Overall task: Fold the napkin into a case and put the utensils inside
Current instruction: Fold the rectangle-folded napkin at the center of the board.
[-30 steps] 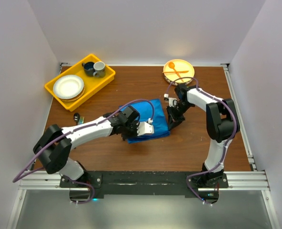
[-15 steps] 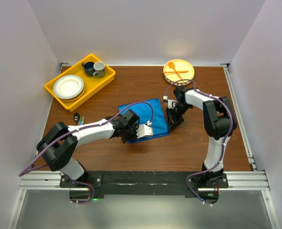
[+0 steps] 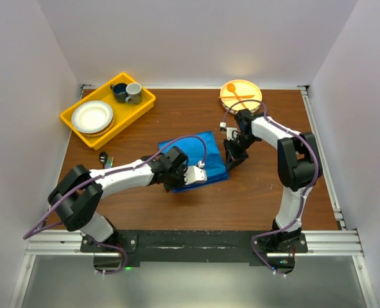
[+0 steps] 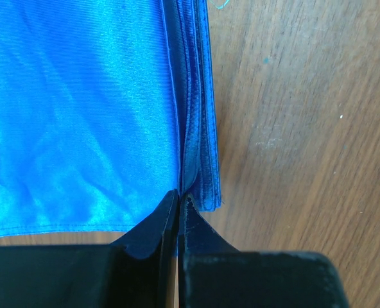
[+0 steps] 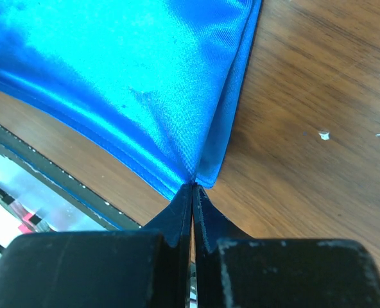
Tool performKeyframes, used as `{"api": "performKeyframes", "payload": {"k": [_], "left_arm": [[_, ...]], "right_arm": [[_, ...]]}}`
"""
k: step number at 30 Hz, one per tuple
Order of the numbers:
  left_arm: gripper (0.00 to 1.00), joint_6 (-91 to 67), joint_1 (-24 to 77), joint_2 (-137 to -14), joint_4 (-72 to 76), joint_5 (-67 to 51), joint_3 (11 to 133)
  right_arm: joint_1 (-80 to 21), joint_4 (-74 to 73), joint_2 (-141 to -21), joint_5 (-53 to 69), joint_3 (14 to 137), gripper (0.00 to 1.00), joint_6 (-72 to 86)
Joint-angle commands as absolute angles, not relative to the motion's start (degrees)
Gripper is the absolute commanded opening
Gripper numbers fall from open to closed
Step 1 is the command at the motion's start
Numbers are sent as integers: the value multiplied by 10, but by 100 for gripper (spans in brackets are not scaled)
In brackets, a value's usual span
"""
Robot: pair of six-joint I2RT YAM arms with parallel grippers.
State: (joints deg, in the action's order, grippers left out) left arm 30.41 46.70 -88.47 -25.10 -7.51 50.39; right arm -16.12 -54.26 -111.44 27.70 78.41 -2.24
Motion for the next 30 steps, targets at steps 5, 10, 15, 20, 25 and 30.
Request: {"api": "performKeyframes", "payload": {"k": [5, 10, 15, 20, 25, 30], "left_arm": [[2, 287, 468, -874, -255, -109, 532], [3, 284, 470, -880, -255, -113, 531], [4, 289, 469, -880, -251, -109, 511], [29, 287, 468, -880, -255, -104, 494], [63, 275, 434, -817, -272, -178, 506], [100, 227, 346, -766, -272, -271, 558]], "right_arm": [[-160, -522, -1112, 242, 767, 0, -31], [-160, -503, -1124, 234, 744, 0, -30], [-160, -499, -1132, 234, 742, 0, -30], [-160, -501, -1124, 235, 731, 0, -30], [-160, -512, -1091, 269, 706, 0, -20], [-161, -532, -1056, 293, 694, 22, -14]]}}
